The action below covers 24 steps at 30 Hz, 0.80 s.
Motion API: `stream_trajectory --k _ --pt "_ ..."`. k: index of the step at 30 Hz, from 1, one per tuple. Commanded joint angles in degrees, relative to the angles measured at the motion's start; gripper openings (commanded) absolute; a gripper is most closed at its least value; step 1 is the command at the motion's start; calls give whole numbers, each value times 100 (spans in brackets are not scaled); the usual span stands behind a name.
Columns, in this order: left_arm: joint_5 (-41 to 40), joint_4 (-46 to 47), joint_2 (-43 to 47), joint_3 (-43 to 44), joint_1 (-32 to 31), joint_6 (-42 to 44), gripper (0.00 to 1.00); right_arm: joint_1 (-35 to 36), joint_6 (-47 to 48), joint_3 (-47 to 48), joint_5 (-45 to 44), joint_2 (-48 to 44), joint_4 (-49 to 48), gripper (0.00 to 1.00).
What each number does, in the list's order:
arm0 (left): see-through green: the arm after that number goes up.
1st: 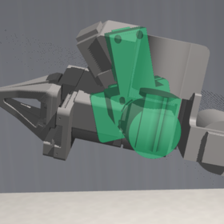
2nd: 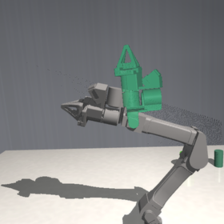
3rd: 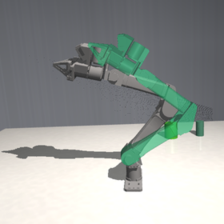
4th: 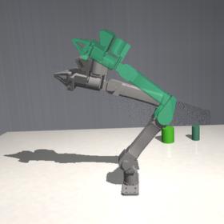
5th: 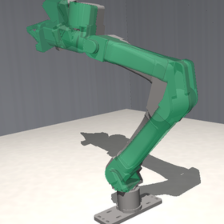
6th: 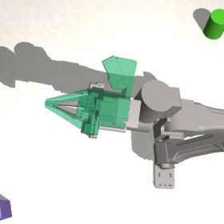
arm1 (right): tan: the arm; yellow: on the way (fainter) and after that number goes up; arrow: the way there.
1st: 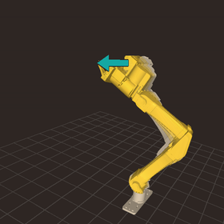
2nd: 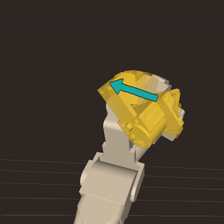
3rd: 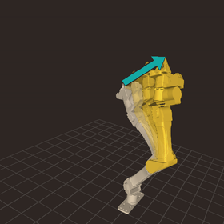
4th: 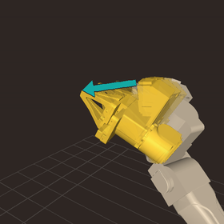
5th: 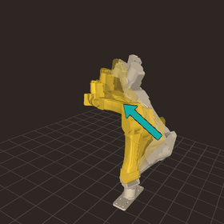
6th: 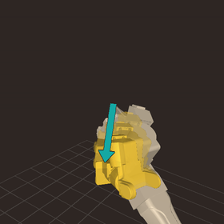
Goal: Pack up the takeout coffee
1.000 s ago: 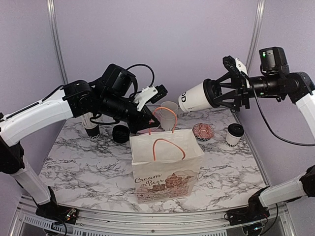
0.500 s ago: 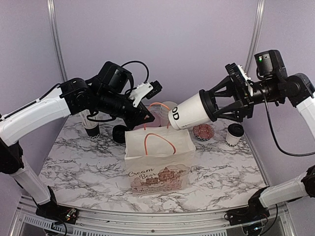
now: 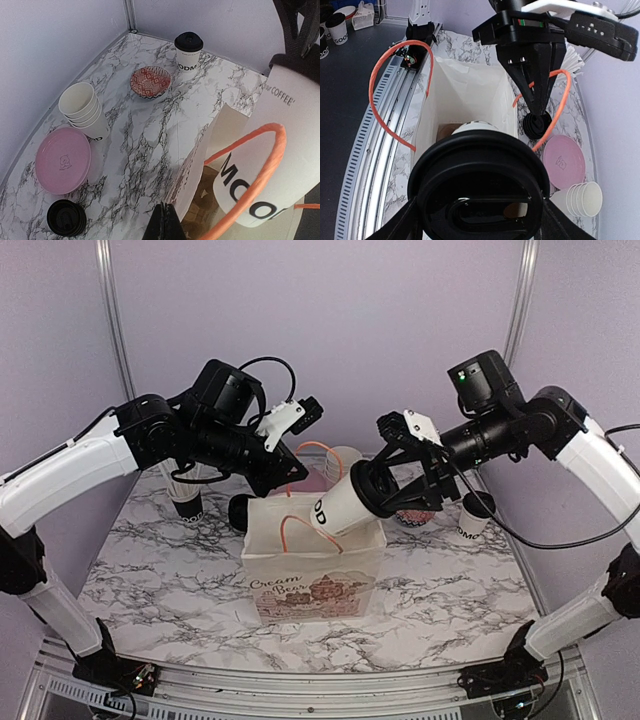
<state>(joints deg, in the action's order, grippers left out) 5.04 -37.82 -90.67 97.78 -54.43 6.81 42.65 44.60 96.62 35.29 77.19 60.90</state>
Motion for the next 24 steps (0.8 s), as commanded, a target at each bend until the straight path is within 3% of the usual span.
stream_trajectory --k 1,11,22,24 --pt "-14 -55 221 214 29 13 0 520 46 186 -1064 270 -182 54" --pt "-98 -108 495 145 29 -262 0 1310 658 354 -2277 868 -124 51" --pt "35 -105 486 -44 29 -402 0 1666 1009 511 -2824 1285 10 48" --pt "92 -105 532 -79 29 -429 4 1672 1072 442 -2853 1266 17 48"
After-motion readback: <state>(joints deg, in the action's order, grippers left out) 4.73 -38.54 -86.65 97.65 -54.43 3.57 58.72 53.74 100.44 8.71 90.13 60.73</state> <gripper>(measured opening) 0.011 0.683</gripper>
